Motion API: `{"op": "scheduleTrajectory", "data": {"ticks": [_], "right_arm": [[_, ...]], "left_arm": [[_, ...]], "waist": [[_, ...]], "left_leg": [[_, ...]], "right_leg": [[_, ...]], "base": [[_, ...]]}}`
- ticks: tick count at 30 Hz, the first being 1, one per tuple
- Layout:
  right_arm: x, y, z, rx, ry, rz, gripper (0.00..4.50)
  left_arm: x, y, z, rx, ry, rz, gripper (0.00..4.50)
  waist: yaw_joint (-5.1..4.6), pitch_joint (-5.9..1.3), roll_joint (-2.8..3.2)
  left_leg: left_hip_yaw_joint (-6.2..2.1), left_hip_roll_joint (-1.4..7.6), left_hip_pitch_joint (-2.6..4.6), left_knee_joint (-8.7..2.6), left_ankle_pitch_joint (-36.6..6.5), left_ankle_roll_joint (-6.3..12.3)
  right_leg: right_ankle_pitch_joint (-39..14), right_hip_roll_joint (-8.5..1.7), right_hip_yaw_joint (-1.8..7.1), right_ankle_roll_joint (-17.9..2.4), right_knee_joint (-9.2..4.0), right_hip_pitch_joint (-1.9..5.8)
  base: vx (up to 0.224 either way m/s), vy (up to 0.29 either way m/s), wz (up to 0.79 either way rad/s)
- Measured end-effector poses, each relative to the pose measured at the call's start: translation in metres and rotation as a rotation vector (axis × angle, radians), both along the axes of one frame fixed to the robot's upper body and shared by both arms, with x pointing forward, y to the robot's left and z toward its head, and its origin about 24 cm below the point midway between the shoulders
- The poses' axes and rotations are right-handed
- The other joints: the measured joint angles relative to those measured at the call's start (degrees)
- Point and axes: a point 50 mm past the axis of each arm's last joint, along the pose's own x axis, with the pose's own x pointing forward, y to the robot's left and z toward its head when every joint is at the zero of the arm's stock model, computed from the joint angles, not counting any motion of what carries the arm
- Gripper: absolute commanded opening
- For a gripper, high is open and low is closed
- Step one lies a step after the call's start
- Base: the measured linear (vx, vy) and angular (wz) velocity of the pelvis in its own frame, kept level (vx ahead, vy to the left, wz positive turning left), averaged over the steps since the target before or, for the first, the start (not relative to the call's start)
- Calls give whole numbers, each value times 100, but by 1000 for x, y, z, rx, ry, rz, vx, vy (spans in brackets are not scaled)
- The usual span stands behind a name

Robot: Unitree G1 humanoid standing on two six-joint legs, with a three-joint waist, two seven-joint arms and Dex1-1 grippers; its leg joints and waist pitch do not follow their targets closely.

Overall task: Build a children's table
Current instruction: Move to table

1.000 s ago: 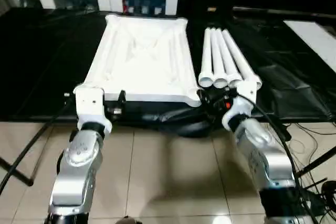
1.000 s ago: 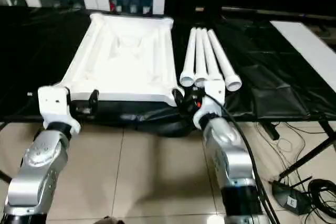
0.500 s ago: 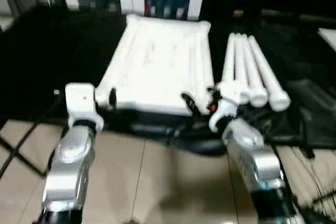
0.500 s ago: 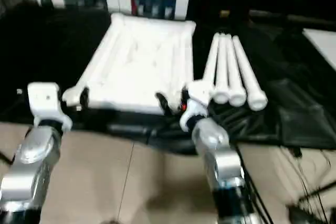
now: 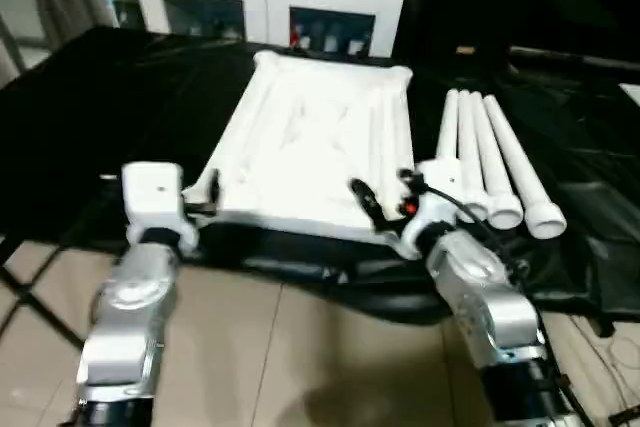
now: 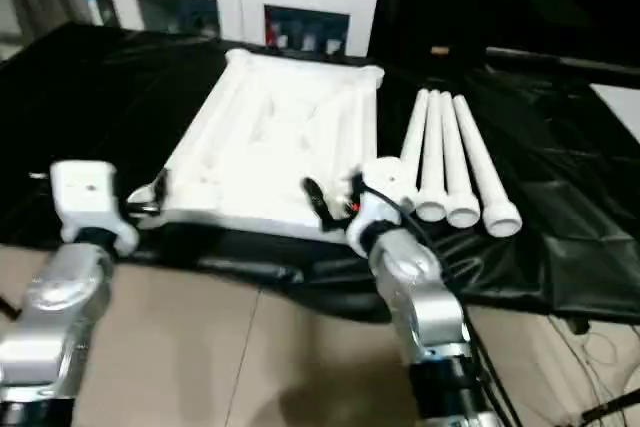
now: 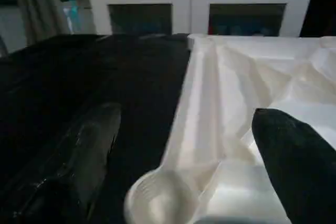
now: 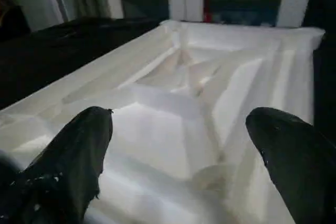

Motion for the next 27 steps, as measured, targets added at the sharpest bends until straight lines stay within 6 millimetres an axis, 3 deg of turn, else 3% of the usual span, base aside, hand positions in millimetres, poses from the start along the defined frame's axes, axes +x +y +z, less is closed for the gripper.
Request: {"op": "scheduleTrajectory", "data": {"ticks": [1,2,3,4,5,6,7,8,9,10,11,12,13,14,15,16,17,18,19,20,21,22,23,24,25,26,27], "right_arm": [[0,-3,0,-10,-3,-8,450],[0,-10,-1,-20,-1,-29,450],[0,-16,-2,-28,2,-45,450],[0,-22,-3,-30,5,-72,450],[1,-23,-2,-28,4,-77,450],[1,-21,-1,-23,-2,-75,450],[1,-19,0,-18,-8,-72,450],[1,-14,-1,-5,-3,-65,450],[1,-3,1,7,-10,-27,450],[0,4,4,13,-19,-3,450],[0,4,4,12,-23,-3,450],[0,3,5,9,-24,-7,450],[1,1,4,7,-23,-13,450],[1,1,5,7,-25,-13,450],[0,1,4,8,-23,-13,450],[0,-3,4,1,-22,-22,450],[0,-9,1,-6,-14,-39,450],[0,-14,1,-13,-13,-54,450],[1,-19,1,-13,-14,-75,450],[1,-21,2,-13,-16,-83,450],[0,-23,2,-14,-19,-89,450],[0,-22,3,-11,-20,-90,450],[-1,-22,2,-11,-18,-91,450],[-1,-22,2,-12,-18,-90,450],[-2,-22,0,-11,-12,-91,450],[-4,-16,-3,-2,-2,-77,450],[-5,-11,-2,7,-4,-62,450]], "left_arm": [[1,-1,1,-3,-3,-4,445],[1,-8,-1,-21,1,-23,445],[2,-16,-1,-26,2,-55,445],[2,-20,-2,-27,5,-70,445],[2,-19,-2,-26,4,-67,445],[2,-17,-1,-24,1,-64,445],[2,-16,0,-23,-2,-62,445],[1,-12,-1,-17,4,-50,445],[1,-6,-2,-16,7,-28,445],[1,-3,-2,-12,9,-20,445],[2,-4,-1,-13,6,-21,445],[2,-4,-1,-14,5,-22,445],[2,-4,-1,-14,7,-22,445],[2,-4,-2,-15,9,-22,445],[2,-4,-2,-15,8,-23,445],[3,-6,-1,-18,3,-30,445],[4,-13,-2,-29,5,-48,445],[4,-19,-3,-32,9,-74,445],[4,-21,-4,-31,13,-83,445],[4,-21,-3,-27,12,-85,445],[5,-21,-2,-23,8,-90,445],[5,-19,-1,-16,6,-89,445],[5,-18,-1,-13,6,-91,445],[5,-18,-1,-11,7,-93,445],[3,-16,-4,-8,15,-92,445],[1,-12,-7,-1,28,-82,445],[1,-9,-8,7,34,-79,445]], "waist": [[-5,-38,-127],[13,-24,-93],[53,-25,-36],[126,-37,-4],[174,-44,39],[219,-68,145],[241,-79,287],[236,-63,320],[165,-77,274],[141,-90,255],[140,-90,255],[126,-98,232],[124,-88,192],[148,-84,66],[155,-59,-33],[167,-49,-193],[265,-18,-140],[349,28,-103],[402,45,-104],[367,32,-99],[359,19,-76],[355,17,-19],[355,6,50],[354,20,189],[351,32,272],[302,44,299],[253,23,261]], "left_leg": [[33,-58,-6,33,-53,46],[44,-38,-18,141,-146,228],[12,-10,-131,374,-191,430],[-15,-15,-312,674,-181,411],[-40,0,-423,682,-153,363],[-53,86,-529,473,-90,270],[-53,211,-549,168,208,109],[-67,244,-495,208,207,84],[-93,175,-470,199,169,112],[-102,147,-428,202,121,148],[-98,124,-387,196,85,161],[-71,95,-357,192,50,157],[110,76,-270,165,-1,134],[351,88,-133,128,-52,78],[639,94,8,86,-97,17],[907,131,173,164,-211,-96],[850,174,220,301,-371,49],[599,89,255,487,-466,155],[306,-76,207,726,-463,143],[85,-201,53,871,-442,112],[-36,-268,-128,911,-377,1],[-149,-256,-342,819,-299,-75],[-203,-182,-476,637,-254,-130],[-239,-65,-529,376,-79,-57],[-228,44,-502,356,217,0],[-223,39,-446,306,142,32],[-223,14,-420,257,137,43]], "right_leg": [[95,-58,90,454,-64,74],[50,-14,117,430,-111,146],[42,30,123,419,-172,191],[32,49,125,407,-250,266],[27,78,108,400,-323,343],[13,147,53,400,-379,406],[-30,234,-57,413,-404,481],[-142,248,-85,345,-262,486],[-237,210,-84,167,55,349],[-285,211,-52,202,485,131],[-295,213,-56,294,610,-33],[-253,202,-52,396,613,-195],[-173,139,-46,473,557,-417],[-86,69,-51,375,442,-527],[26,-30,-49,217,184,-559],[407,19,174,150,146,-506],[355,234,363,143,136,-411],[352,388,498,122,87,-312],[363,565,699,99,5,-218],[370,595,692,88,-62,-156],[381,613,655,54,-110,-121],[348,650,576,38,-134,-71],[306,710,517,47,-138,-26],[261,768,383,66,-148,37],[197,774,273,119,-150,111],[94,674,165,92,-91,113],[-64,560,77,39,153,48]], "base": [[120,-37,15],[120,-37,15],[123,-30,11],[150,6,1],[150,6,1],[162,24,-3],[187,77,1],[187,77,1],[205,73,4],[167,32,2],[167,32,2],[130,35,-1],[135,-6,-18],[135,-6,-18],[141,-87,-45],[155,-150,-36],[155,-150,-36],[180,-115,-42],[164,-65,-59],[164,-65,-59],[122,-28,-18],[104,18,13],[104,18,13],[115,61,10],[139,113,-5],[139,113,-5],[155,106,-3]]}}
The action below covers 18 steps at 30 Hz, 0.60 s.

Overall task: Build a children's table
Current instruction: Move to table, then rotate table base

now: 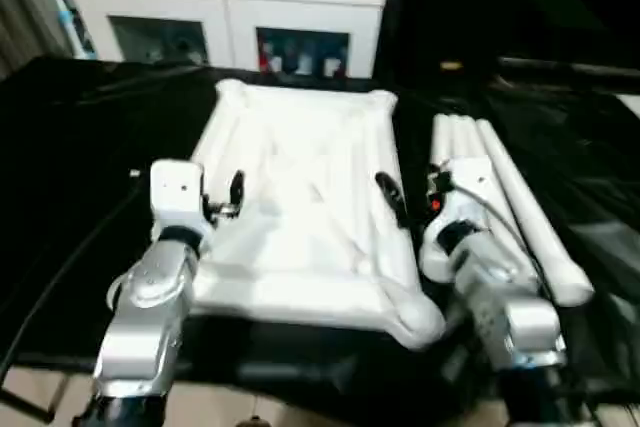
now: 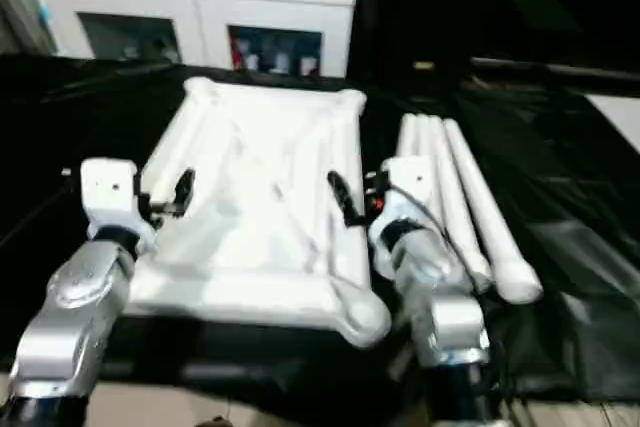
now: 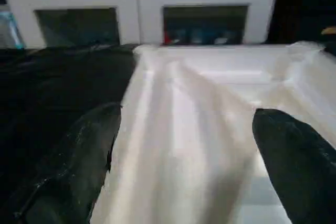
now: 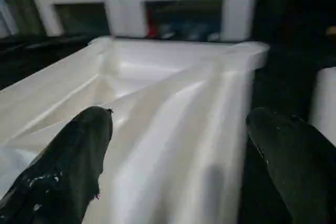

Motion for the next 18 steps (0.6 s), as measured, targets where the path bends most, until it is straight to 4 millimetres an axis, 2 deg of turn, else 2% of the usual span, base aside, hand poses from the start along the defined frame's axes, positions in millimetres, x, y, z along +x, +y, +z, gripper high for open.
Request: {"op": "scheduleTrajectory", "data": {"ticks": [1,2,3,4,5,6,7,9,12,15,16,18], "right_arm": [[0,2,1,4,-3,8,450],[0,2,3,4,-12,11,450],[0,1,6,5,-24,15,450],[0,1,10,13,-43,29,450],[0,0,13,16,-55,42,450],[0,-3,15,5,-64,60,450],[-1,-8,16,-19,-71,98,450],[-2,-13,20,-57,-91,160,450],[-10,-11,31,-131,-142,367,450],[-17,-12,37,-162,-157,504,450],[-20,-15,38,-185,-150,557,450],[-23,-24,41,-231,-135,636,450]], "left_arm": [[-1,-2,0,12,-2,-47,445],[-3,-4,1,20,-12,-93,445],[-4,-7,1,14,-15,-132,445],[-8,-15,1,-3,-22,-209,445],[-9,-19,2,-14,-30,-261,445],[-11,-27,3,-35,-42,-322,445],[-17,-39,4,-53,-61,-440,445],[-23,-46,8,-59,-74,-567,445],[-28,-38,13,3,-43,-719,445],[-31,-41,11,15,-5,-824,445],[-31,-44,12,27,4,-876,445],[-30,-44,16,56,13,-959,445]], "waist": [[-43,-7,7],[-71,-28,-16],[-98,-49,-59],[-119,-80,-137],[-124,-117,-259],[-136,-121,-293],[-137,-121,-298],[-137,-117,-291],[-124,-94,-250],[-131,-42,-175],[-119,-23,-163],[-108,-8,-151]], "left_leg": [[-2,-11,38,-23,-8,66],[-1,-34,34,-28,-25,97],[10,-65,20,-24,-33,110],[41,-127,-4,-1,-54,135],[74,-234,-60,59,-61,116],[74,-235,-105,118,-93,82],[76,-211,-170,85,-82,70],[86,-154,-185,-11,-29,-25],[128,-29,-169,-48,9,-91],[248,97,-58,-59,30,-147],[314,142,5,-59,30,-149],[395,182,23,-79,30,-150]], "right_leg": [[-39,-130,-32,43,273,-84],[-9,-257,-52,131,351,-166],[70,-370,-34,264,322,-257],[222,-500,63,484,119,-387],[443,-661,167,533,-203,-417],[441,-677,223,646,-110,-483],[441,-644,242,622,-118,-515],[490,-613,186,562,-188,-527],[541,-534,156,441,-296,-481],[572,-529,106,388,-345,-341],[557,-537,98,412,-347,-310],[550,-547,112,424,-350,-292]], "base": [[147,72,9],[147,72,9],[124,28,3],[72,-20,-3],[72,-20,-3],[0,0,0],[16,-70,10],[5,-72,8],[-39,-52,-1],[-70,-33,5],[-61,-21,11],[-59,-21,12]]}}
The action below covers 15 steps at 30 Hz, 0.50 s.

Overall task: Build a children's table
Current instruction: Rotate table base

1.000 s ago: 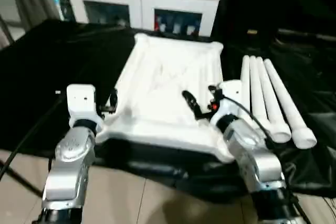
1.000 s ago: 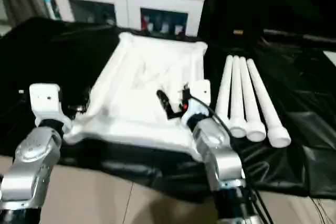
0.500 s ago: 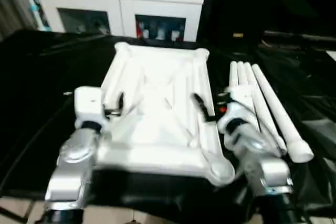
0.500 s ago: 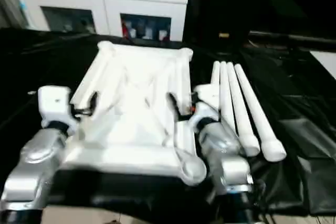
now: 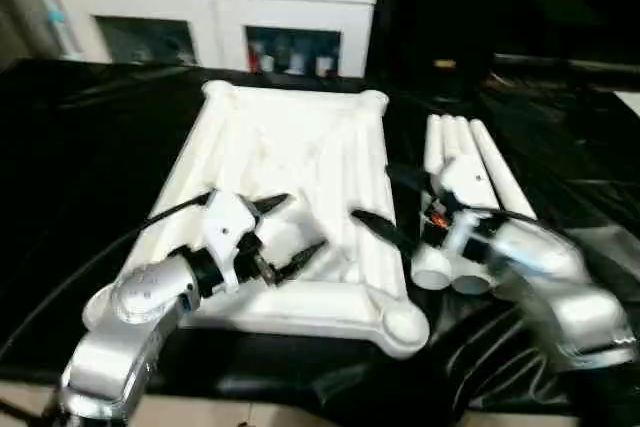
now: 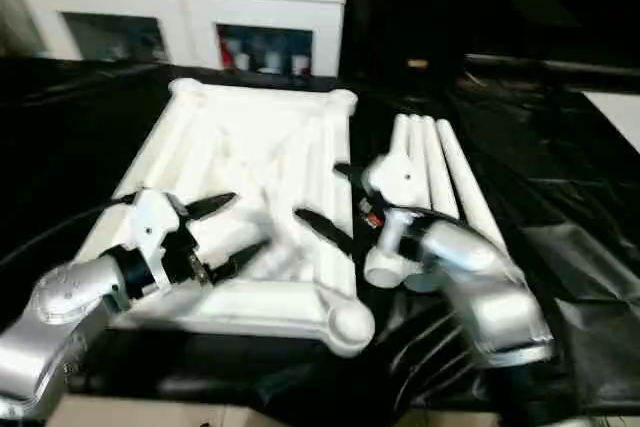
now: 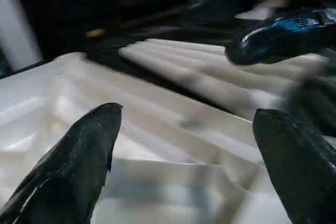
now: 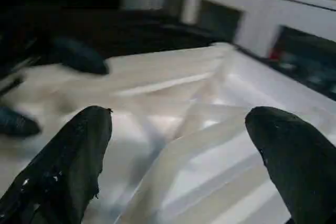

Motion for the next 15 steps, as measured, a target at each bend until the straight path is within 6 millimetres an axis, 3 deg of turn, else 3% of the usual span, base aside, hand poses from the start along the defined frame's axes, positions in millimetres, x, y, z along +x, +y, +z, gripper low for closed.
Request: {"op": "scheduleTrajectory", "data": {"ticks": [1,7,15], "right_arm": [[-1,-2,0,-14,7,24,450],[-15,-21,2,-188,90,238,450],[-35,-16,-7,-246,201,383,450]], "left_arm": [[1,1,1,10,0,-25,418],[7,2,-6,129,104,-248,384],[15,8,-28,296,230,-354,325]], "waist": [[-5,0,0],[5,0,9],[-28,-8,24]], "left_leg": [[28,6,3,-20,1,-1],[75,23,-2,-69,27,-23],[81,38,-8,-101,141,-34]], "right_leg": [[0,0,15,-1,0,-1],[5,2,37,-7,0,-11],[44,14,32,-53,8,-26]], "base": [[-67,-19,4],[-22,-6,0],[0,0,0]]}}
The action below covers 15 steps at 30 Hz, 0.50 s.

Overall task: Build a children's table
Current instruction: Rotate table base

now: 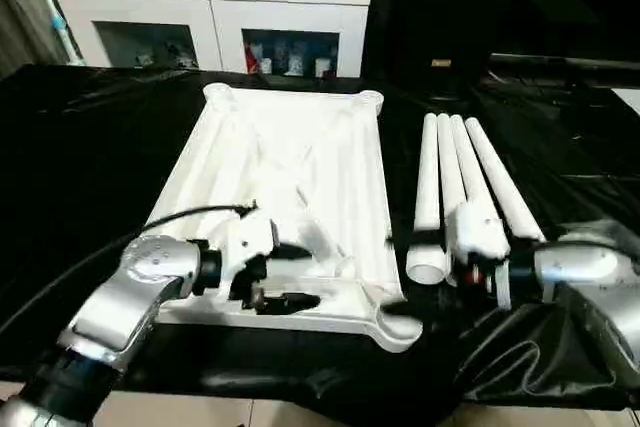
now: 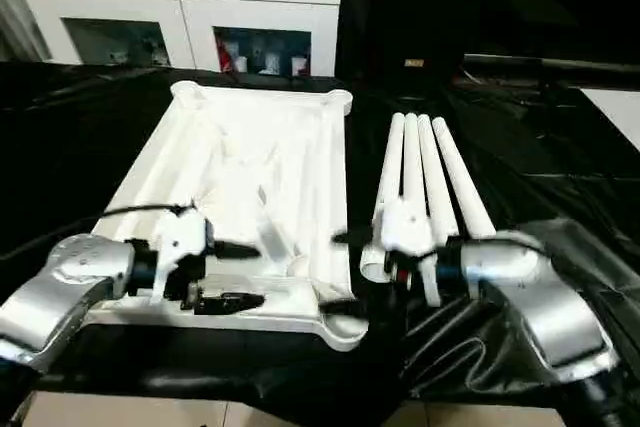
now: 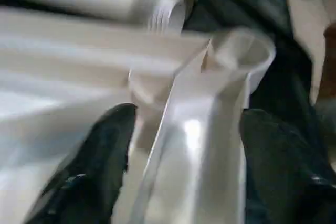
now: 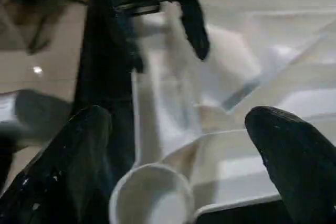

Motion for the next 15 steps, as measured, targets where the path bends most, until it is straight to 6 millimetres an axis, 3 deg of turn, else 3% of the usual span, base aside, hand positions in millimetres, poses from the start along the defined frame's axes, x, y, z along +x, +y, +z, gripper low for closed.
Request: {"op": "scheduleTrajectory", "data": {"ticks": [2,6,7,12,15], "right_arm": [[-3,1,2,-8,5,28,450],[-5,0,3,-10,17,37,450],[-5,1,3,-10,16,39,450],[-7,3,3,-14,17,50,450],[-8,3,0,-43,19,50,450]], "left_arm": [[4,3,-2,32,-2,-8,288],[9,8,-3,73,1,-19,284],[11,9,-5,89,4,-20,257],[13,11,-11,132,12,-39,247],[11,10,-16,164,36,-71,211]], "waist": [[13,-7,15],[34,-7,20],[34,-5,23],[37,-1,31],[37,5,42]], "left_leg": [[2,1,-4,-2,-2,1],[10,1,-6,-26,-8,12],[10,2,-9,-26,-9,14],[11,5,-7,-26,-8,10],[15,10,0,-26,-4,4]], "right_leg": [[-2,0,0,1,-7,0],[-6,-1,-4,-5,-37,-11],[-6,-1,-6,-6,-39,-12],[-6,-2,-8,-7,-38,-6],[-6,-2,-8,-7,-33,4]], "base": [[0,0,0],[13,2,0],[0,0,0],[0,0,0],[0,0,0]]}}
